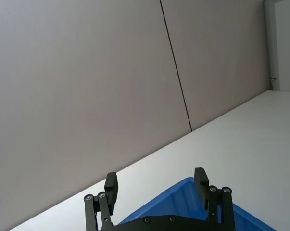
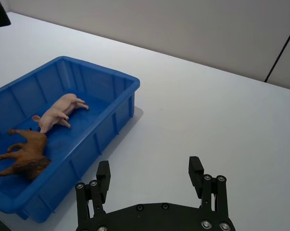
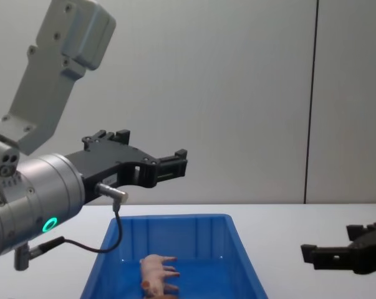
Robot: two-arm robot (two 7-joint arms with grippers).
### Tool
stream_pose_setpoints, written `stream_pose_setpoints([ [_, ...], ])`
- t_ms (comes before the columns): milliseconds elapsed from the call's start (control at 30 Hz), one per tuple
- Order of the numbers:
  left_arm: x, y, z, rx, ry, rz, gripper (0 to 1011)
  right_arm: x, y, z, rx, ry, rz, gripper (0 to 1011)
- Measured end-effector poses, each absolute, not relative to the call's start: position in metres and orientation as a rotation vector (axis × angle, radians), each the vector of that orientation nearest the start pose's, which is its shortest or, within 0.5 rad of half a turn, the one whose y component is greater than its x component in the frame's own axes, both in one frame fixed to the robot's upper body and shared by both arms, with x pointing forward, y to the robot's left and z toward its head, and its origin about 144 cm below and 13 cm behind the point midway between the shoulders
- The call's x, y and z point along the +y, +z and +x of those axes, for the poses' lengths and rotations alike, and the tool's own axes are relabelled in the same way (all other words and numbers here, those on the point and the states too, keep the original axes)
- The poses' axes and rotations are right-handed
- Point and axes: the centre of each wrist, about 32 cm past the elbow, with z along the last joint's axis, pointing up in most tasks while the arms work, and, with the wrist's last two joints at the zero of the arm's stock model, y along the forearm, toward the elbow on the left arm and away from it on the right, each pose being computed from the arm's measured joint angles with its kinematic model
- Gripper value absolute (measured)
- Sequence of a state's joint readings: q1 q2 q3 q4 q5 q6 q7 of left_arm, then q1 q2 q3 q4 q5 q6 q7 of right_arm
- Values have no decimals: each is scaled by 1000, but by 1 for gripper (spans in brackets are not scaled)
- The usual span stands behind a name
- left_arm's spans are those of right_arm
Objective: Pick up the two dolls from the table and place them into the box.
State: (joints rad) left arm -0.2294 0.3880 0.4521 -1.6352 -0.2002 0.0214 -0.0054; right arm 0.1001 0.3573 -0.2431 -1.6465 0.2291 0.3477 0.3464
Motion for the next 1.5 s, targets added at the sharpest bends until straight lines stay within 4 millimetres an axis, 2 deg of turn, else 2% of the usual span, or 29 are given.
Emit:
stream_pose_setpoints([
  [433, 214, 1206, 467, -181, 1228, 48, 1001, -258, 1183, 472, 112, -1009, -296, 1001],
  [1000, 252, 1190, 419, 73, 1387, 29, 1001, -262, 1182, 470, 115, -1016, -298, 1001],
  [1500, 277, 1172, 404, 173, 1391, 130, 1001, -262, 1182, 469, 115, -1018, -298, 1001],
])
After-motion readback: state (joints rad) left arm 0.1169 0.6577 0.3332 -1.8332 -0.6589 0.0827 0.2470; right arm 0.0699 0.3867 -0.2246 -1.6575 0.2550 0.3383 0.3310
